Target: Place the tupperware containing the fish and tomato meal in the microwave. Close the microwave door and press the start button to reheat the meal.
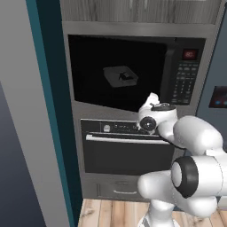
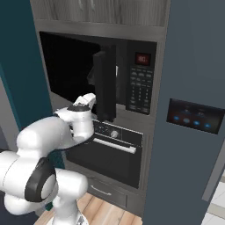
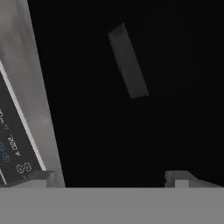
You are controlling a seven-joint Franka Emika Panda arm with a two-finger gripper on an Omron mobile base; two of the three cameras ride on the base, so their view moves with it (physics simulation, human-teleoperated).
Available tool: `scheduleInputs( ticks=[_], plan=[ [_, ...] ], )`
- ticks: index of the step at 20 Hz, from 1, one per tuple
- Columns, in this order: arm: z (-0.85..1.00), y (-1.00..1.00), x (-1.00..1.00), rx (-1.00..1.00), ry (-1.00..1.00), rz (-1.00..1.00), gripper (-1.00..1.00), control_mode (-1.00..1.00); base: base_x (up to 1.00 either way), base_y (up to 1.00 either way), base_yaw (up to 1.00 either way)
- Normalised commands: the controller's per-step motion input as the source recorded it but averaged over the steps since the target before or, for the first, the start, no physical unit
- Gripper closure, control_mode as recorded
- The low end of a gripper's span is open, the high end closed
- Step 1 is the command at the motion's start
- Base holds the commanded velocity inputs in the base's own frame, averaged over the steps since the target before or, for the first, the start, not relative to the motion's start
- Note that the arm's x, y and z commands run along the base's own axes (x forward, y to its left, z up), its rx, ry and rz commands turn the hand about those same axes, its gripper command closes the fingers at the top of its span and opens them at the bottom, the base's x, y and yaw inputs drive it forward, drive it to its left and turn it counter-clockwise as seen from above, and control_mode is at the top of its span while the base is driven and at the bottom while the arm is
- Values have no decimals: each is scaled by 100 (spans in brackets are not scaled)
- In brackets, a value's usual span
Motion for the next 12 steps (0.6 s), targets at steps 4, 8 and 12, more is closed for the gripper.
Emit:
scheduleInputs(
  ticks=[4, 8, 12],
  plan=[
    [44, 0, 84, 0, 18, 0, -100, -100, 0, 0, 0],
    [50, 0, 63, 0, 18, 0, -100, -100, 0, 0, 0],
    [41, 0, 61, 0, 17, 0, -100, -100, 0, 0, 0]
  ],
)
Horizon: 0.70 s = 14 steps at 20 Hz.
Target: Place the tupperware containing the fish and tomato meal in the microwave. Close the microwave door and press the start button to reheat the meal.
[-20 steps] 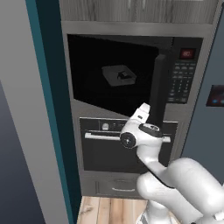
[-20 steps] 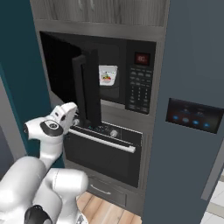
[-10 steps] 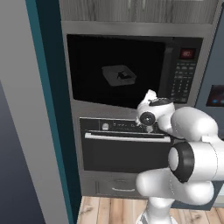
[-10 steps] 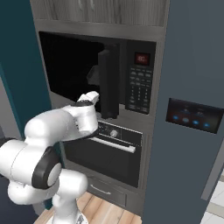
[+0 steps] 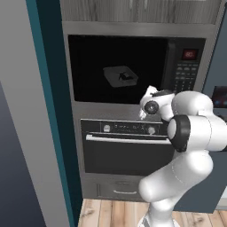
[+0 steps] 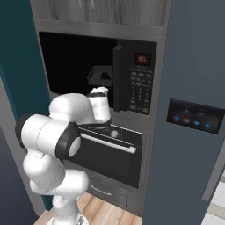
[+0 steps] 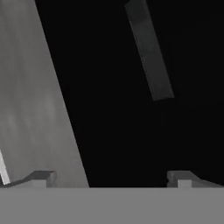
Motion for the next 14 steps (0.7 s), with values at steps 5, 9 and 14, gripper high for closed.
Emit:
scheduleInputs(
  ticks=[5, 9, 14],
  plan=[
    [25, 0, 89, 0, 17, 0, -100, -100, 0, 0, 0],
    [15, 0, 89, 0, 14, 0, -100, -100, 0, 0, 0],
    [33, 29, -19, 0, 5, 0, -100, -100, 0, 0, 0]
  ],
)
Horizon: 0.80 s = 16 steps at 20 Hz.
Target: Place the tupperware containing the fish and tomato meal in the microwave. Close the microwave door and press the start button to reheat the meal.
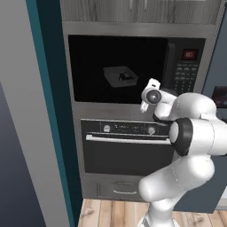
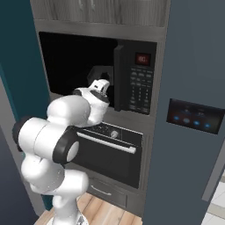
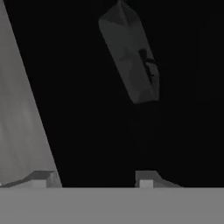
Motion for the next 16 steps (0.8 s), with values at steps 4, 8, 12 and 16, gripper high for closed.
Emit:
scheduleInputs(
  ticks=[4, 8, 12, 16],
  plan=[
    [50, 57, -100, 0, 5, 0, -100, -100, 0, 0, 0],
    [60, 21, -100, 3, 8, -1, -100, -100, 0, 0, 0],
    [67, -6, -95, 9, 19, -14, -100, -100, 0, 0, 0],
    [49, -24, -79, 5, 34, -22, -100, -100, 0, 0, 0]
  ],
)
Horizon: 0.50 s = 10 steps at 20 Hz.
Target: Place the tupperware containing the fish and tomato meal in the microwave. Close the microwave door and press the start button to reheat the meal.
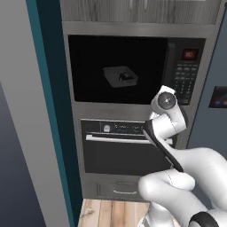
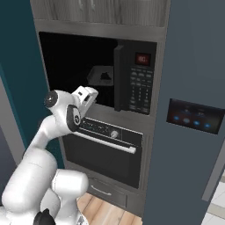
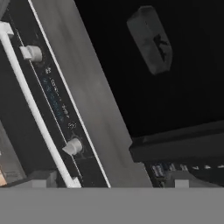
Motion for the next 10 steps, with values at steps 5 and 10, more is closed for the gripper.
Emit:
scheduleInputs(
  ticks=[5, 10],
  plan=[
    [29, -28, -75, 3, 34, -20, -100, -100, 0, 0, 0],
    [-15, -33, -25, 0, 12, -18, -100, -100, 0, 0, 0]
  ],
)
